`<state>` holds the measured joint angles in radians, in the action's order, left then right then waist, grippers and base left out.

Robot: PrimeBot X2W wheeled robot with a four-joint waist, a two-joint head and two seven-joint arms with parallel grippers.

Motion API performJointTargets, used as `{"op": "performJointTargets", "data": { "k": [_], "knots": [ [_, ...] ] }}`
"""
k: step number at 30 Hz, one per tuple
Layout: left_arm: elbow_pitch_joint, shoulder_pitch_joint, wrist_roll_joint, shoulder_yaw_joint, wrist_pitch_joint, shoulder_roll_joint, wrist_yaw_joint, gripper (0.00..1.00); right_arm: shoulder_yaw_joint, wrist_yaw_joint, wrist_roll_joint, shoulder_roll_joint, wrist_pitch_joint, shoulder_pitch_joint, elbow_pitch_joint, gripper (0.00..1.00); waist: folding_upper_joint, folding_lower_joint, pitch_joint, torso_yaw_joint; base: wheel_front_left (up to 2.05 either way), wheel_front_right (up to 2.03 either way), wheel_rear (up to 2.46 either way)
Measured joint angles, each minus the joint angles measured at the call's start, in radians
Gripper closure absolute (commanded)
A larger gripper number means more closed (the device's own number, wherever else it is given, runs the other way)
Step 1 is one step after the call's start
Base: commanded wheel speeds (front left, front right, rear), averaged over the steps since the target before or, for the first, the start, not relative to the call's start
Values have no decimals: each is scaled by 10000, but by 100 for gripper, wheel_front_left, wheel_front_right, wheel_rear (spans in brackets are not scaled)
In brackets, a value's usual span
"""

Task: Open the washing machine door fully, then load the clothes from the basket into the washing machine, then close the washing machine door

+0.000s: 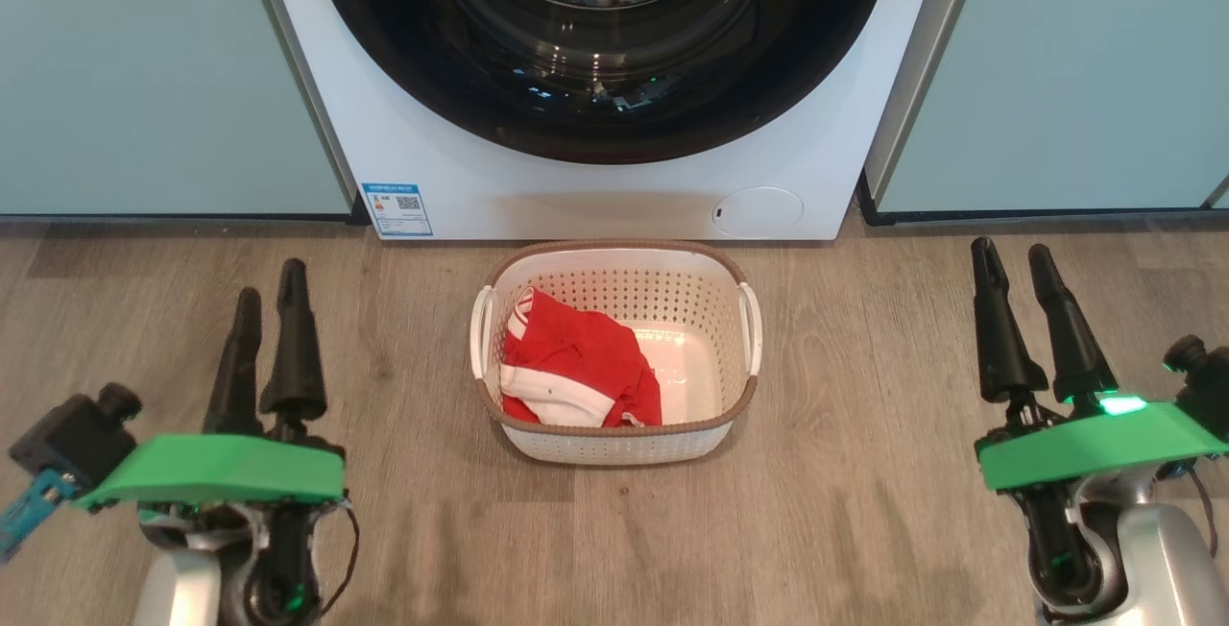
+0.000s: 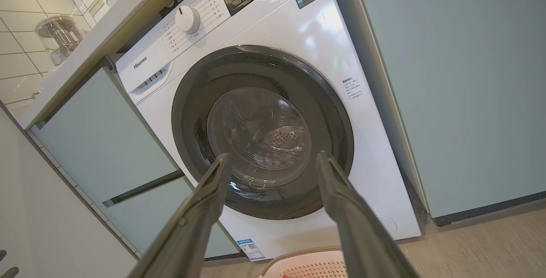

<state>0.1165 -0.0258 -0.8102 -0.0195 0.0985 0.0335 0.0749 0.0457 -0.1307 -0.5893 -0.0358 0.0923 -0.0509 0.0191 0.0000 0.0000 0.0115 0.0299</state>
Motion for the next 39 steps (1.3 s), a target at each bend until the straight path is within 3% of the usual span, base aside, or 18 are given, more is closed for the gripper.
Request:
{"op": "performJointTargets", "data": {
  "k": [18,30,39],
  "knots": [
    [236,35,2748,-1254,462,31,-13,0,-157,0,1409,-6,491,31,-301,0,0,0,-74,-20,0,0,0],
    [-715,256,4489,-1799,792,61,-197,0,-309,0,2203,-8,556,56,-1041,0,0,0,-86,0,0,0,0],
    [-1083,279,5914,-2199,1035,148,-84,0,-382,0,3269,-10,219,57,-1292,0,0,0,-50,-34,0,0,0]
  ]
}}
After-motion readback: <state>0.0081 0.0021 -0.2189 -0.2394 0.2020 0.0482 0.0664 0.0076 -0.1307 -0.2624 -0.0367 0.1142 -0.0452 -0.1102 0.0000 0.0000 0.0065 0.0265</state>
